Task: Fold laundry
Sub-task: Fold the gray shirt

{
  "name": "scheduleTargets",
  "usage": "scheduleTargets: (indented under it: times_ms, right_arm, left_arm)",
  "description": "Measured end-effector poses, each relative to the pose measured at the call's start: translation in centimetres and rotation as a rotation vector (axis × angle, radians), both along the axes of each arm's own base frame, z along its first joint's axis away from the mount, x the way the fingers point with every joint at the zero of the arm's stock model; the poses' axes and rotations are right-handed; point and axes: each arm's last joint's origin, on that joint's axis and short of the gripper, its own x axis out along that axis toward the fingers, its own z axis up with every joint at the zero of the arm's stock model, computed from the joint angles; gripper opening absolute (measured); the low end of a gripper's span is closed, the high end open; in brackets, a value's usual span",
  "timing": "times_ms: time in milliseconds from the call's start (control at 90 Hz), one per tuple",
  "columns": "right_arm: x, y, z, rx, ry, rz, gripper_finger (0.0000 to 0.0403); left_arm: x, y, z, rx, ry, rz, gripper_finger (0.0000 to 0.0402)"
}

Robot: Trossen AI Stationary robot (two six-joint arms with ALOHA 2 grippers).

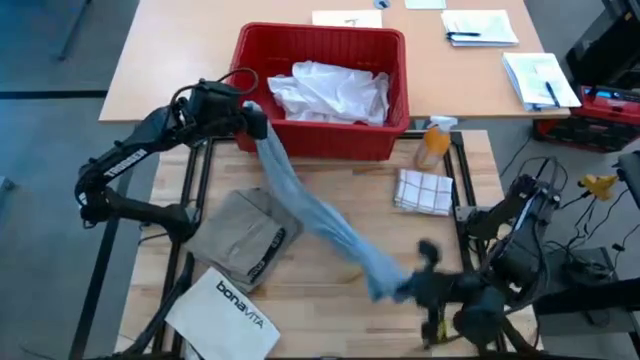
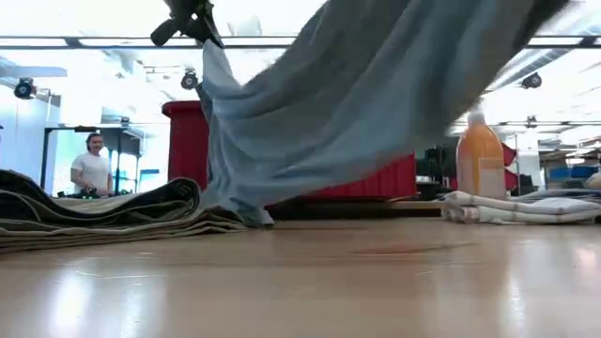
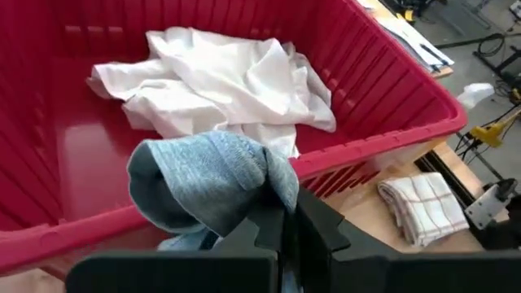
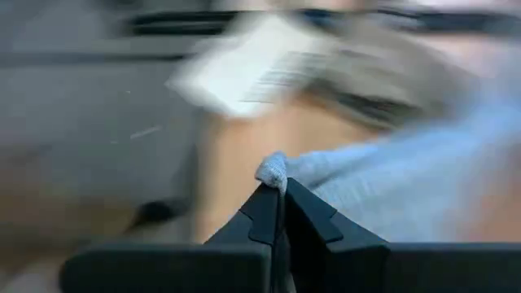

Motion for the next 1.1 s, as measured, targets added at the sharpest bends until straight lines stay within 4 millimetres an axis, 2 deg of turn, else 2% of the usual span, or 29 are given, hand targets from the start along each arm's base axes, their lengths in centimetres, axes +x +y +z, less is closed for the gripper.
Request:
scheduleTargets:
  times_ms: [67,122,267,344,389,500,567,633,756,856,911,1011,1100]
  right_arm:
    - [0.7,1.4,-0.2,0.001,-0.025,0.190,0.0000]
    - [0.5,1.4,-0.5,-0.048,0.001,0.211,0.0000]
    - [-0.7,-1.7,-0.7,-0.179,0.039,-0.168,0.0000]
    - [-1.0,-2.5,-0.5,-0.157,0.009,-0.297,0.0000]
    - [-0.8,-2.2,-0.2,-0.115,0.016,-0.238,0.0000]
    - [-0.1,-0.3,0.6,-0.024,-0.002,0.096,0.0000]
    - [-0.3,0.1,0.7,-0.042,-0.013,0.153,0.0000]
    - [-1.0,-0.6,0.7,-0.084,-0.003,0.093,0.0000]
    - [-1.8,-2.1,0.7,-0.128,-0.012,-0.122,0.0000]
    - [-1.2,-1.3,0.7,-0.059,0.038,0.045,0.0000]
    - [-1.2,-1.2,0.6,-0.078,0.034,0.072,0.0000]
    - [-1.6,-1.8,0.6,-0.124,0.030,-0.001,0.0000]
    - [-2.2,-3.0,0.4,-0.160,0.036,-0.165,0.0000]
  left_arm:
    - [0.0,0.0,0.0,0.001,-0.002,0.000,0.0000]
    - [0.0,0.0,0.0,0.001,-0.002,0.000,0.0000]
    - [0.1,0.0,-0.1,0.000,-0.002,-0.001,0.0000]
    - [0.0,0.0,0.0,0.001,-0.002,-0.001,0.0000]
    - [0.0,0.0,0.0,0.001,-0.003,-0.001,0.0000]
    - [0.0,0.0,0.0,0.002,-0.004,-0.001,0.0000]
    - [0.1,0.1,0.1,0.009,-0.011,-0.001,0.0000]
    - [0.0,0.2,0.1,0.012,-0.010,0.003,0.0000]
    - [0.0,0.4,0.2,0.017,-0.023,0.019,0.0000]
    - [0.3,0.5,1.1,0.042,-0.145,0.013,0.0000]
    - [0.3,0.4,2.0,0.063,-0.236,-0.019,0.0000]
    - [-0.3,0.0,3.7,0.108,-0.291,-0.014,0.0000]
    - [-0.8,-0.1,4.4,0.155,-0.273,0.021,0.0000]
